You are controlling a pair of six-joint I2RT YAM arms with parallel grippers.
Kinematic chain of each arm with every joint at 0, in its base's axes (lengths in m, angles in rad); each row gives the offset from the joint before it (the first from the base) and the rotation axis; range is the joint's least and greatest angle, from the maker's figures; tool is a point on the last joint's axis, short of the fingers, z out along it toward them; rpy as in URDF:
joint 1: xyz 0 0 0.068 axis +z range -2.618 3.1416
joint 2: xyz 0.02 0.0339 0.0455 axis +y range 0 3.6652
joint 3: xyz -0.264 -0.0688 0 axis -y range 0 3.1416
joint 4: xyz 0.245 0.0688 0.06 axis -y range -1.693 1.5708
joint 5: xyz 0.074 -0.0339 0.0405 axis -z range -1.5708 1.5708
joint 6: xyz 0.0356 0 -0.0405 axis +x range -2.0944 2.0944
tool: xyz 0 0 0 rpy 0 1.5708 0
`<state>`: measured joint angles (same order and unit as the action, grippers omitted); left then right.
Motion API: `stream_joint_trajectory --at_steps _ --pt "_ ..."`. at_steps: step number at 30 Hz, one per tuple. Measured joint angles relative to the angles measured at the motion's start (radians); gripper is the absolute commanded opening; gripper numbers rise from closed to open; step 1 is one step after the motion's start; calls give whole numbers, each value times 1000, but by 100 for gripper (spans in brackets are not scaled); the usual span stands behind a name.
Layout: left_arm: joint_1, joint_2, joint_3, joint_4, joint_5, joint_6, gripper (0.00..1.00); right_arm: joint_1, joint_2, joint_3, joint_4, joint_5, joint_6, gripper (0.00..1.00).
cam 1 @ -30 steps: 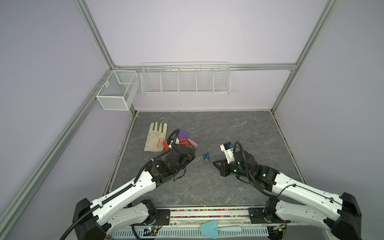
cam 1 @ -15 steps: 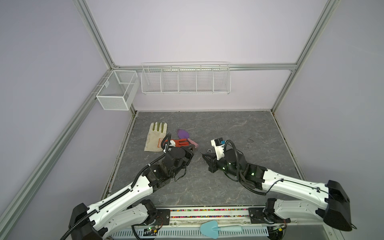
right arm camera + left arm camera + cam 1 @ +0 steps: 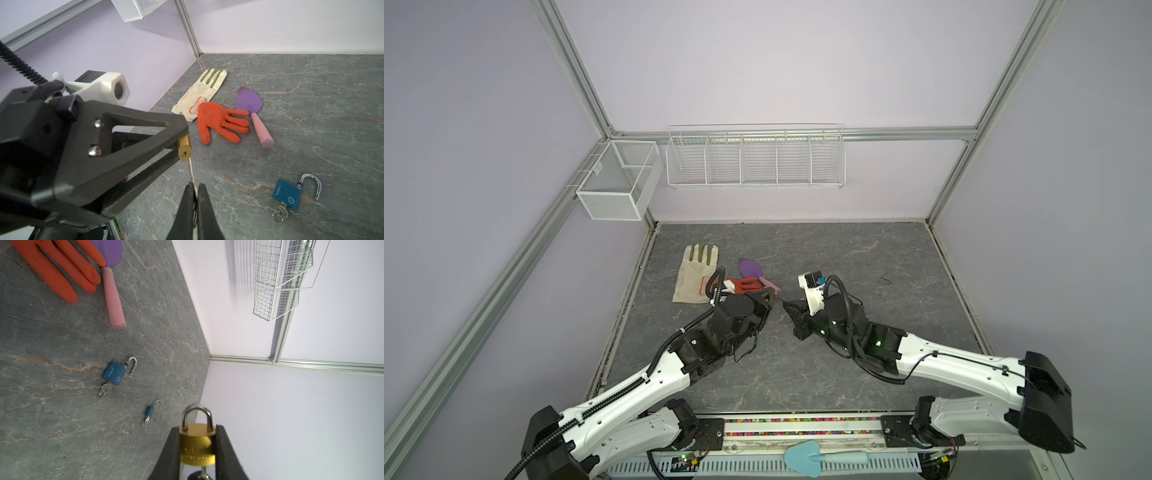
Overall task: Unlock with the key
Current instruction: 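Bring the key in the right gripper to the padlock's keyhole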
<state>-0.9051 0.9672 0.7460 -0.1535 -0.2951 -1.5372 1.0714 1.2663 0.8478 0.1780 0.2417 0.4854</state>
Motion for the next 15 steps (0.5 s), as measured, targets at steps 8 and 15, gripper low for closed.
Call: stream_joint_trajectory --at_steps 8,15 --pt "4 5 0 23 -8 -4 0 0 42 41 0 5 -22 6" --pt "5 10 0 34 -14 -4 0 0 47 47 -2 9 -35 6"
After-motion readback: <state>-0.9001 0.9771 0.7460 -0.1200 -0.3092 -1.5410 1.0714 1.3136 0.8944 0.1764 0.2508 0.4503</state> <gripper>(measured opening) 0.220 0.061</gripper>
